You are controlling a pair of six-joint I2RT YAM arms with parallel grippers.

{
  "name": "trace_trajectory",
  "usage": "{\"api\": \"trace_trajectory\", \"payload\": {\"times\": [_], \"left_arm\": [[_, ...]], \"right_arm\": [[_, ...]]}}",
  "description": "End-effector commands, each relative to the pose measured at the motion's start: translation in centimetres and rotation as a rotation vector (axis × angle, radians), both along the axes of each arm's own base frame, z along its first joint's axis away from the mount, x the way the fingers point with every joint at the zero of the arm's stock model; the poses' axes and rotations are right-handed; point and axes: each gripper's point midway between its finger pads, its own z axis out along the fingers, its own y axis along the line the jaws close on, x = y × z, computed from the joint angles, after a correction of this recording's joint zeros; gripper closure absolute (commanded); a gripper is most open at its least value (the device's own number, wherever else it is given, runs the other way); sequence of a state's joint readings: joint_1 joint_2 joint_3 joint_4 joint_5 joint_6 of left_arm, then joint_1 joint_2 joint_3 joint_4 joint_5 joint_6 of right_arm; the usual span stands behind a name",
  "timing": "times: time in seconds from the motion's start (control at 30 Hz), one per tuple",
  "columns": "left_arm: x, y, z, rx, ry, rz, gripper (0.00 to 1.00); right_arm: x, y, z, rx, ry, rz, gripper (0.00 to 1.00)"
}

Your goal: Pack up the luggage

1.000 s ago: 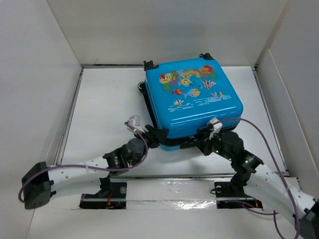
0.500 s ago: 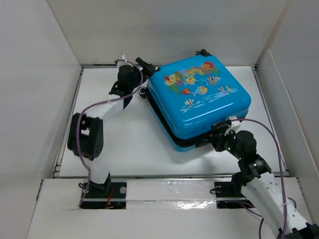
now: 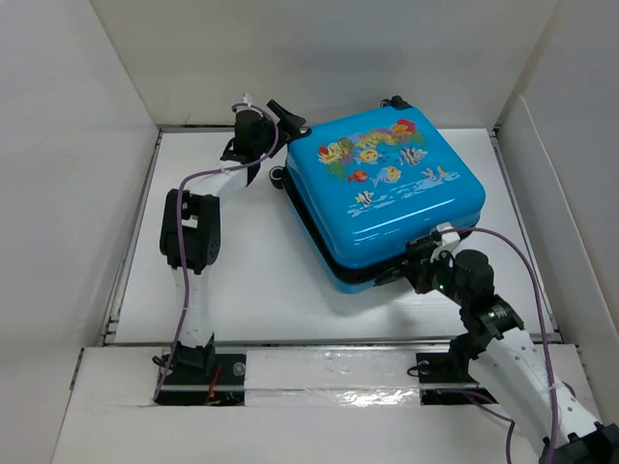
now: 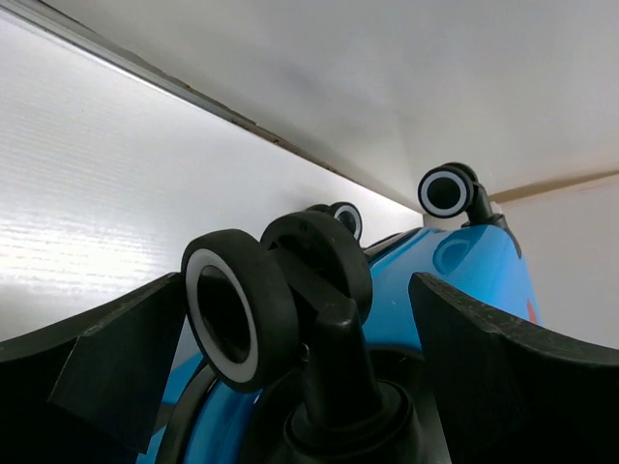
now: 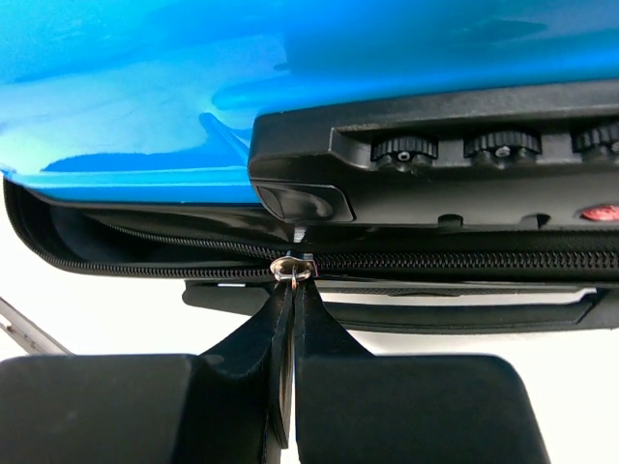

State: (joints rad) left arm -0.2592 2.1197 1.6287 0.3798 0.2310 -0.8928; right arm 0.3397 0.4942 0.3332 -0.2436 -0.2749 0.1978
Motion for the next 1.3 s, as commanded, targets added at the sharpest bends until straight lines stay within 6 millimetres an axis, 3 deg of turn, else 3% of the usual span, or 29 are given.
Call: {"api": "trace_trajectory", "payload": {"times": [0.0,0.1,0.23,0.4,0.43,0.47,0.5,0.53,0.57,0.6,0.67,0.7,0.8,0.9,1.03,1.07,1.1,1.17,1.2,1.23,1.27], "left_arm": [[1.0,-1.1,2.1,-0.064,-0.054,-0.032,0.03],[1.4,-1.4,1.7,-0.108,-0.057,-0.029,0.08],[2.7,-1.9,2.8,-0.148,-0.088,-0.026,0.2],[4.1,-3.4,3.2,-0.192,-0.097,-0.057,0.28],[4.1,-3.6,3.9,-0.217,-0.132,-0.067,0.45],[3.9,-3.6,5.0,-0.245,-0.17,-0.074,0.55],[3.2,-3.5,4.2,-0.265,-0.172,-0.074,0.65],[2.7,-3.4,6.4,-0.318,-0.254,-0.079,0.9],[1.9,-2.4,7.8,-0.329,-0.276,-0.062,0.99],[1.5,-2.0,9.2,-0.334,-0.302,-0.05,1.0],[0.7,-0.3,12.3,-0.287,-0.393,-0.012,1.0],[-0.8,0.3,15.5,-0.28,-0.449,-0.009,1.0],[-3.3,2.5,20.0,-0.219,-0.54,0.02,1.0],[-5.5,4.4,21.6,-0.185,-0.585,0.051,1.0],[-5.5,4.6,20.0,-0.112,-0.536,0.036,1.0],[-4.9,4.3,17.8,-0.073,-0.444,0.021,1.0],[-3.7,4.0,17.4,-0.026,-0.426,0.012,1.0],[-2.4,4.1,12.8,0.055,-0.276,0.011,0.72],[-2.1,4.2,12.8,0.079,-0.268,0.016,0.56],[-1.7,4.7,11.8,0.117,-0.248,0.036,0.3],[-1.6,4.9,10.7,0.142,-0.214,0.04,0.23]], "right_arm": [[0.6,1.9,3.7,0.048,-0.117,0.083,1.0],[0.4,2.3,3.6,0.046,-0.113,0.099,1.0],[0.3,2.5,3.4,0.043,-0.102,0.106,1.0],[0.3,2.6,3.2,0.039,-0.089,0.103,1.0],[0.3,2.5,3.2,0.039,-0.09,0.099,1.0],[0.4,2.5,3.2,0.037,-0.089,0.093,1.0],[0.3,2.6,3.2,0.036,-0.089,0.1,1.0],[0.4,2.7,3.2,0.036,-0.088,0.1,1.0],[0.4,2.7,3.2,0.035,-0.089,0.1,1.0],[0.4,2.7,3.2,0.036,-0.092,0.1,1.0],[0.5,2.7,3.1,0.038,-0.089,0.097,1.0],[0.6,2.7,3.2,0.04,-0.091,0.095,1.0],[0.9,2.8,3.1,0.034,-0.093,0.099,1.0],[1.2,3.0,3.5,0.013,-0.104,0.116,1.0],[1.1,3.1,4.5,0.0,-0.12,0.129,1.0],[1.1,3.1,4.6,-0.001,-0.124,0.128,1.0],[1.0,3.0,4.6,0.001,-0.126,0.128,1.0],[0.9,3.0,4.7,0.006,-0.128,0.128,1.0],[0.8,3.0,4.7,0.004,-0.128,0.127,1.0],[0.8,3.0,4.7,0.006,-0.13,0.128,1.0],[0.8,2.9,4.6,0.007,-0.129,0.126,1.0]]}}
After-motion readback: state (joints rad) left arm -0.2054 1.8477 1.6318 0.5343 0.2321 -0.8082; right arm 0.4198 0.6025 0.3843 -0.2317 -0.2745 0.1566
